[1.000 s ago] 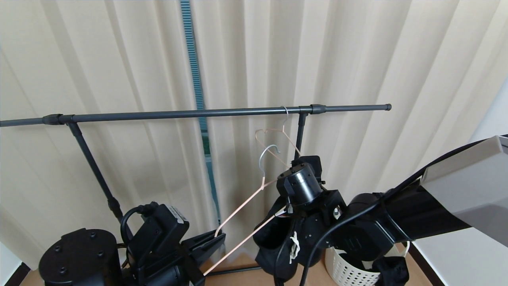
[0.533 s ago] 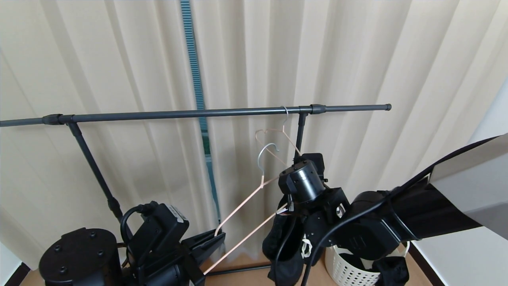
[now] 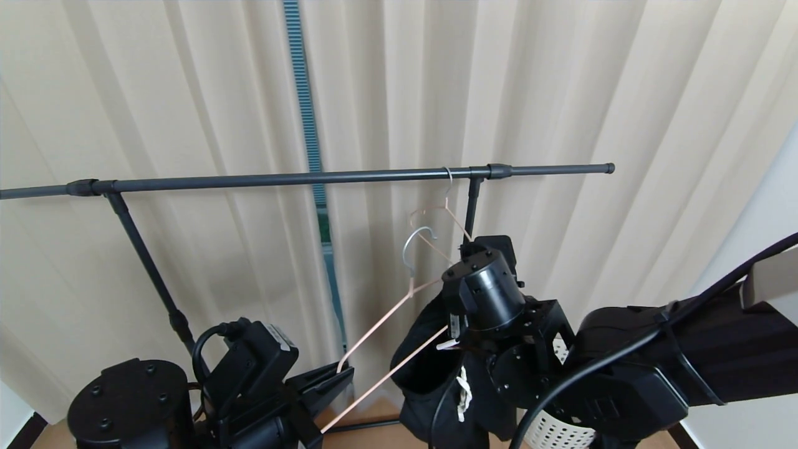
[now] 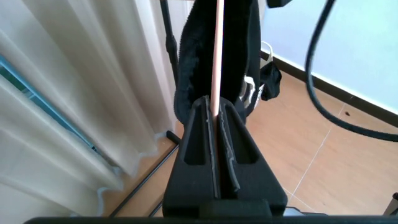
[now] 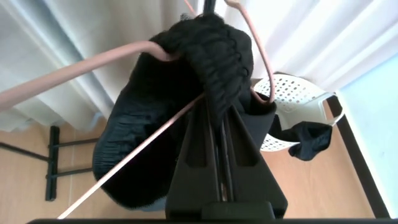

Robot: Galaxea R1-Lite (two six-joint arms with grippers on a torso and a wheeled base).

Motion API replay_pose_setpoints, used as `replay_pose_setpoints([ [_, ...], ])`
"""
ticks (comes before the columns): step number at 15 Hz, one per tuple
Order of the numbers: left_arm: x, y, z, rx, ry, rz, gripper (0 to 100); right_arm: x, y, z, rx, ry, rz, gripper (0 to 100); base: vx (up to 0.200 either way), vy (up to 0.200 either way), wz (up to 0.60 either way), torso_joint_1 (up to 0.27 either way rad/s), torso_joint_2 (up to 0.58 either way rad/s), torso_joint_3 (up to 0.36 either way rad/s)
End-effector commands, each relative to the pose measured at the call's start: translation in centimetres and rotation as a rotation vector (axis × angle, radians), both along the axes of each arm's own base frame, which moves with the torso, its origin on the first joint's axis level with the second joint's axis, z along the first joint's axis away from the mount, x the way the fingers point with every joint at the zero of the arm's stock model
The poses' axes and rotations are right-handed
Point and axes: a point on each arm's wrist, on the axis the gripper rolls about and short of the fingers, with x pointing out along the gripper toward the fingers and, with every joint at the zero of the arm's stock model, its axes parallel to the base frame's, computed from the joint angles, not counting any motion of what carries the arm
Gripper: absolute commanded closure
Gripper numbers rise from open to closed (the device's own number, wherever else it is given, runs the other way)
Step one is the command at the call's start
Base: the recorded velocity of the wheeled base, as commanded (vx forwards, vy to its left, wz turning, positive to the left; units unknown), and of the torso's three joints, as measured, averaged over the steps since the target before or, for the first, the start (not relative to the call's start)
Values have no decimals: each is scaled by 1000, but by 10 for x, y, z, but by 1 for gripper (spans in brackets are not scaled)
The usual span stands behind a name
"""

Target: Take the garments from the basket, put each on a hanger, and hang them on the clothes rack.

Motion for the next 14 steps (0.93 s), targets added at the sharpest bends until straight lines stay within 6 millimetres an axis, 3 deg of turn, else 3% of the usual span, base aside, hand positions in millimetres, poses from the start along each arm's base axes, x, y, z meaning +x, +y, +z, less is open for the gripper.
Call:
replay_pose_setpoints([
  [1,0,0,-1,4,6,1,100,-16,1,12,22,-16,41,100,0,0,0,0,0,0],
  [7,0,0,-2,6,6,-1,100,-51,2,31,112,29,238,100,0,0,0,0,0,0],
  [14,-2,1,-3,14,11,-3,100,-76,1,44,207,77,413,100,0,0,0,0,0,0],
])
